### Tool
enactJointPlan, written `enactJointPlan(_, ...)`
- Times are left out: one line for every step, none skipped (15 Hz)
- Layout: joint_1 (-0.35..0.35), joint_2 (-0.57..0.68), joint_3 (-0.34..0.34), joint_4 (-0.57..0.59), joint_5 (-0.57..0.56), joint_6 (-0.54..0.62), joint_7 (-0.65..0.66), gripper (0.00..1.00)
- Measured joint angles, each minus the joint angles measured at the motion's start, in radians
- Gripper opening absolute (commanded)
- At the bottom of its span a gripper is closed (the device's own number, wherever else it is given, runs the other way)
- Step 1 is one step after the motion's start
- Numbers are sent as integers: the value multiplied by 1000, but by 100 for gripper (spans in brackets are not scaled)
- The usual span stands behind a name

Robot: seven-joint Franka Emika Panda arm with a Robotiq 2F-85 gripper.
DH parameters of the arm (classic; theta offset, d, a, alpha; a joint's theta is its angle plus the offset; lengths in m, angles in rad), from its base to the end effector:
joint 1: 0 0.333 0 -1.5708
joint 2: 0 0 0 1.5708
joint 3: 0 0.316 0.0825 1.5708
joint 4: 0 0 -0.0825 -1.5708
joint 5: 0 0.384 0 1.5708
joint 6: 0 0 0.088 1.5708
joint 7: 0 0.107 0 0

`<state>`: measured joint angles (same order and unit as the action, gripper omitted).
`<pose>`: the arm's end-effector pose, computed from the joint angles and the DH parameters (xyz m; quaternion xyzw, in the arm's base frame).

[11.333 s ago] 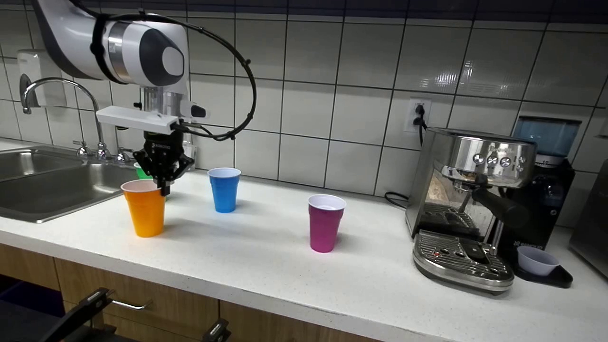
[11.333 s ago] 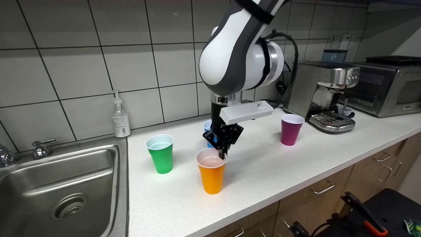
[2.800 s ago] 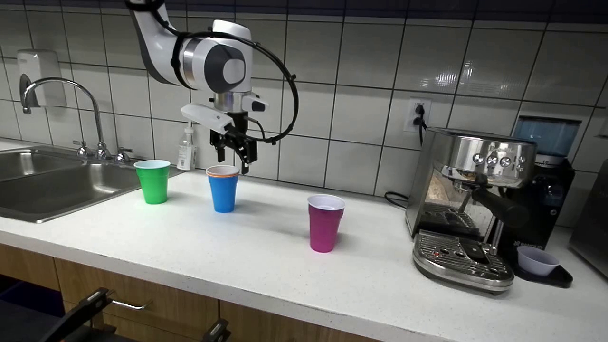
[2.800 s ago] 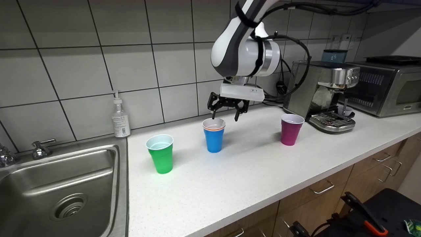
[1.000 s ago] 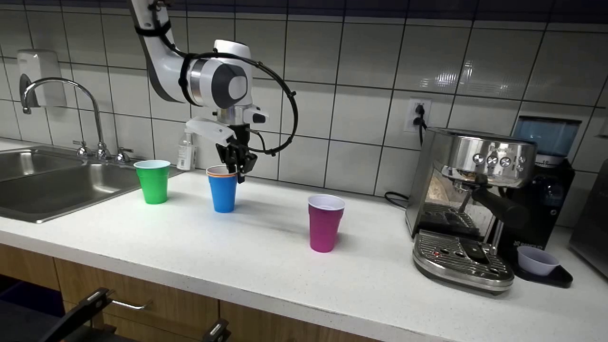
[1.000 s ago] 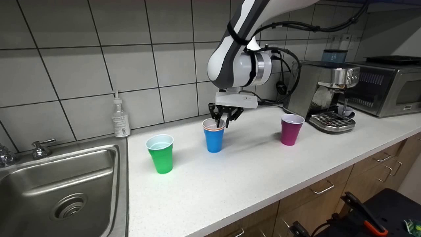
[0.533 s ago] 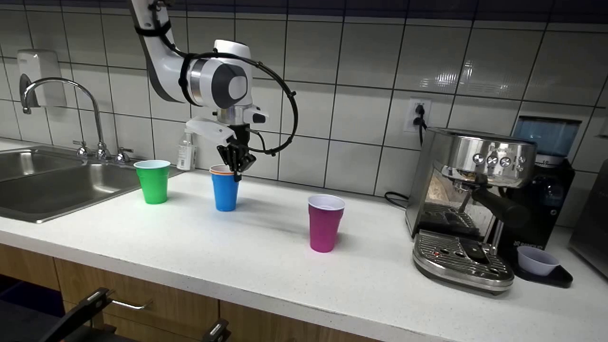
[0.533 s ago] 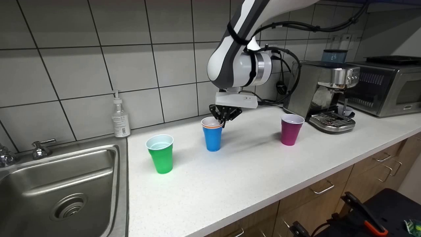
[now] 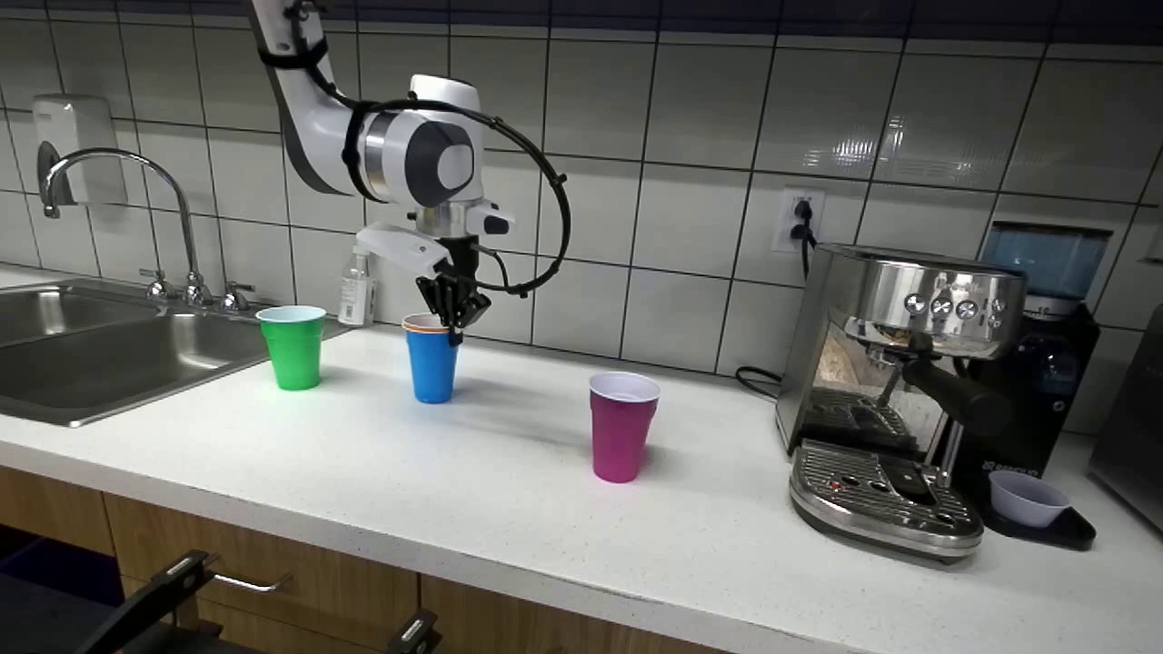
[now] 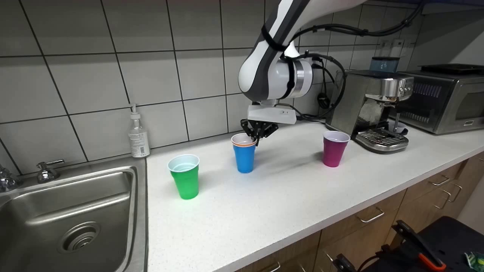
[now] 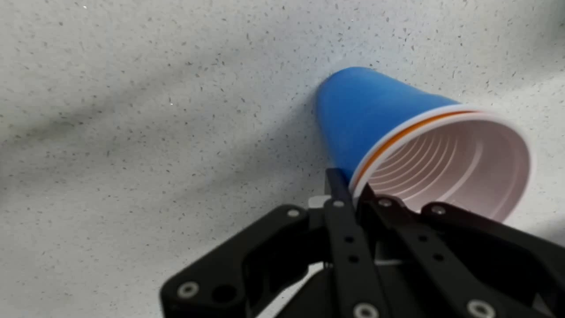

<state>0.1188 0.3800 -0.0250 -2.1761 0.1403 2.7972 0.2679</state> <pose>0.5835 0.0485 0.2384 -0.9814 0.1471 -0.1135 0.0481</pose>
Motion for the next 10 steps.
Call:
enactJointPlan(0, -2, 1, 0, 1, 4, 0, 1)
enactJointPlan(-1, -6, 2, 0, 3, 8, 0, 1)
enactJointPlan(-1, -12, 4, 0, 4, 11, -1, 1)
enactJointPlan(-2, -18, 6, 0, 5, 15, -1, 1)
enactJointPlan(-4, -25, 10, -1, 11, 17, -2, 1)
enactJointPlan(-7, -33, 17, -2, 19, 20, -5, 1)
enactJointPlan(-10, -40, 23, -3, 28, 21, -7, 1)
enactJointPlan(-14, -48, 30, -4, 38, 21, -10, 1)
enactJointPlan(-19, -56, 37, -5, 49, 21, -15, 1)
enactJointPlan(-24, -64, 45, -7, 63, 21, -22, 1)
